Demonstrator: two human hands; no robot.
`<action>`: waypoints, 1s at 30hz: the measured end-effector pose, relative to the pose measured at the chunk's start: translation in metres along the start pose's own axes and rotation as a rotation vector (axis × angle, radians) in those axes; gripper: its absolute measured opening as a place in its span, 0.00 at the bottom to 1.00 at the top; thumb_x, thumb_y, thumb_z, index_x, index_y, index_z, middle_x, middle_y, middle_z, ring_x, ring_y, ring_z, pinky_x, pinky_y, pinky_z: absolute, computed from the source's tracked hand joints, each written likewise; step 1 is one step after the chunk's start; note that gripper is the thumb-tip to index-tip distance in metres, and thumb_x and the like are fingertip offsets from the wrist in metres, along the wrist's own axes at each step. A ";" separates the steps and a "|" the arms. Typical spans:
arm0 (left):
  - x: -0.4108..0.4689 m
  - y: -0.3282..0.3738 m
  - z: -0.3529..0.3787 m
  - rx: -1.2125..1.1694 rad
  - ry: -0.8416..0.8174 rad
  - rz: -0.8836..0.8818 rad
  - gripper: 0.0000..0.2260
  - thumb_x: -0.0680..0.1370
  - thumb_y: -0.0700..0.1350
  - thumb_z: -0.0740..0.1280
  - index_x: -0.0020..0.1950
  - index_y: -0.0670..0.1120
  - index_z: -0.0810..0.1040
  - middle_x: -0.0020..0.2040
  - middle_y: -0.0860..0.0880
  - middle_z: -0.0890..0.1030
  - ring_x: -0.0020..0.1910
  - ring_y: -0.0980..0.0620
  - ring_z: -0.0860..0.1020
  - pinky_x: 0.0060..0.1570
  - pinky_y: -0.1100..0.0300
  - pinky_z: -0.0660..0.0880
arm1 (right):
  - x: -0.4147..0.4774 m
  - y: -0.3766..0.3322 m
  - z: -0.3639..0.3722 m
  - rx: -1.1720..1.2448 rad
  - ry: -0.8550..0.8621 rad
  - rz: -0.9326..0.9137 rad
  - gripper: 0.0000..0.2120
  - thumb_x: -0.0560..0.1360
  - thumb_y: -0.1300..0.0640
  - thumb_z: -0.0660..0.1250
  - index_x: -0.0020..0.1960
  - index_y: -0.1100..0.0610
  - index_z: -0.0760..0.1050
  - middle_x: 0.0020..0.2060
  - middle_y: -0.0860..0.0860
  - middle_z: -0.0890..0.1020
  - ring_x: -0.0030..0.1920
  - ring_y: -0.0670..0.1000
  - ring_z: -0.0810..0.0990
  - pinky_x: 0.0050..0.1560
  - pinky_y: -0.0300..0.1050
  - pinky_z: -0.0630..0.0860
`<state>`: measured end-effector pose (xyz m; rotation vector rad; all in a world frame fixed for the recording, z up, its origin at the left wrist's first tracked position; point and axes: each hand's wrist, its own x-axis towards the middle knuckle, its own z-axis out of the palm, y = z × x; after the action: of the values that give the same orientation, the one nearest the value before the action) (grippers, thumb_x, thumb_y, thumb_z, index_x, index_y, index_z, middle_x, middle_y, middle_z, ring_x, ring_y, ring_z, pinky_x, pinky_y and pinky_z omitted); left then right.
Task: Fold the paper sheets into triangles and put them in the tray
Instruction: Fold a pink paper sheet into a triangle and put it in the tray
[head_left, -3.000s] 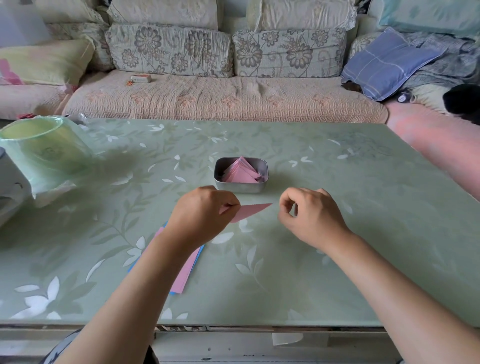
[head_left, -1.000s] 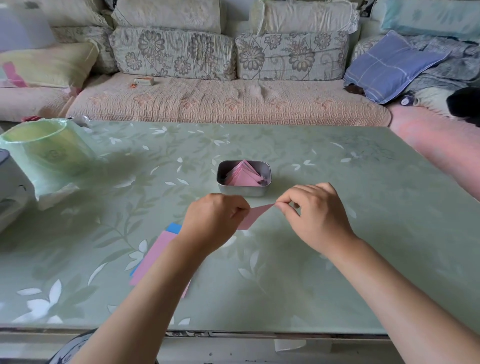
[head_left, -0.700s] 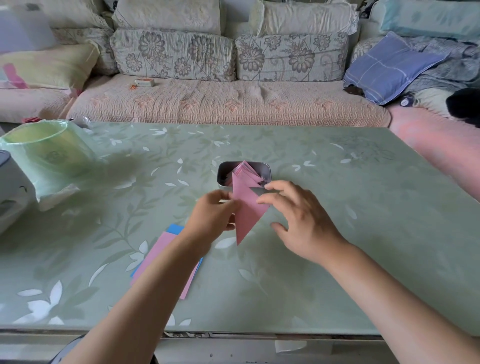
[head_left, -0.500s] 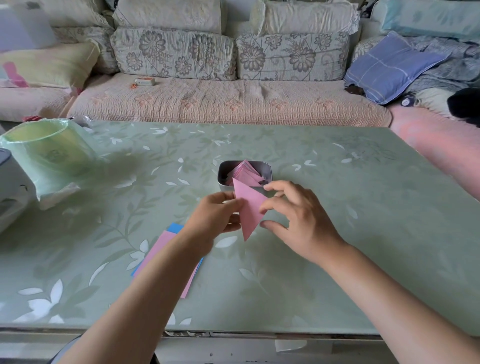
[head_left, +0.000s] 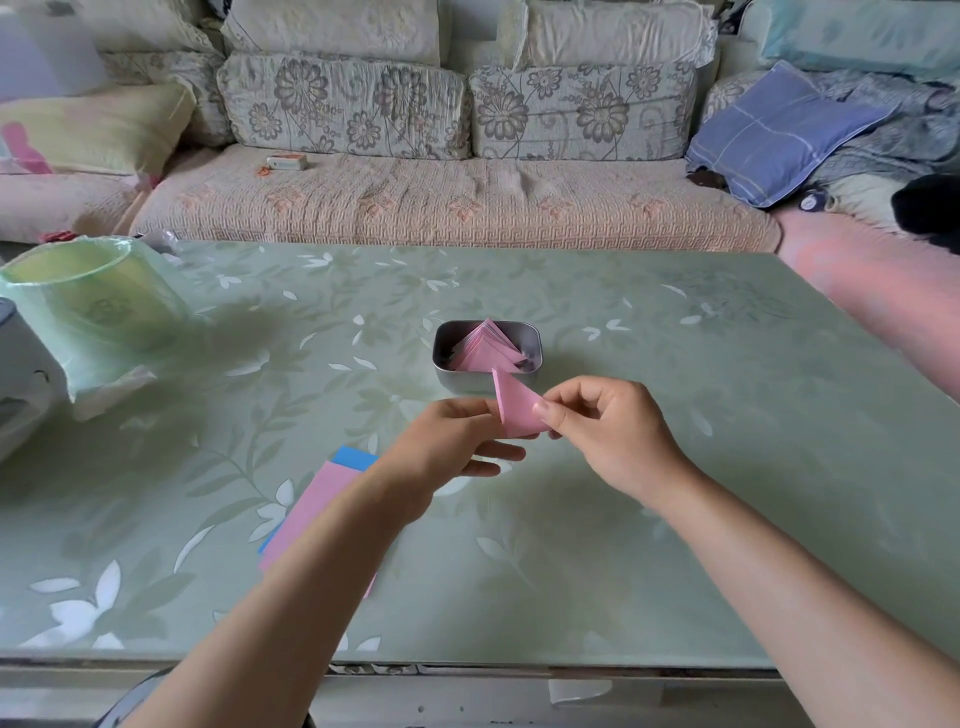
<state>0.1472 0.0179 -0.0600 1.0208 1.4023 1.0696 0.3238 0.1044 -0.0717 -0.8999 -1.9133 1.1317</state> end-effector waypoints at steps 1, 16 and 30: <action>0.000 0.000 0.001 -0.011 0.013 0.017 0.13 0.74 0.46 0.64 0.56 0.50 0.83 0.53 0.50 0.86 0.53 0.50 0.84 0.56 0.52 0.78 | 0.000 0.000 0.000 0.006 -0.008 0.010 0.05 0.75 0.55 0.75 0.40 0.47 0.83 0.34 0.53 0.84 0.35 0.47 0.80 0.39 0.39 0.75; 0.003 -0.009 0.015 0.005 0.312 0.215 0.03 0.77 0.45 0.71 0.46 0.49 0.85 0.39 0.49 0.86 0.39 0.51 0.85 0.41 0.60 0.80 | -0.002 -0.004 0.002 0.099 -0.048 0.210 0.02 0.75 0.52 0.74 0.46 0.51 0.83 0.38 0.48 0.87 0.34 0.46 0.83 0.34 0.34 0.74; 0.003 -0.007 0.006 0.195 0.292 0.338 0.10 0.76 0.39 0.70 0.51 0.54 0.82 0.38 0.49 0.85 0.39 0.45 0.83 0.43 0.46 0.80 | 0.001 -0.009 -0.010 0.036 -0.121 0.250 0.05 0.74 0.53 0.75 0.40 0.52 0.84 0.34 0.46 0.84 0.32 0.45 0.79 0.37 0.38 0.74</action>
<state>0.1529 0.0199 -0.0681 1.3172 1.6293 1.3918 0.3298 0.1063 -0.0595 -1.0960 -1.9071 1.3906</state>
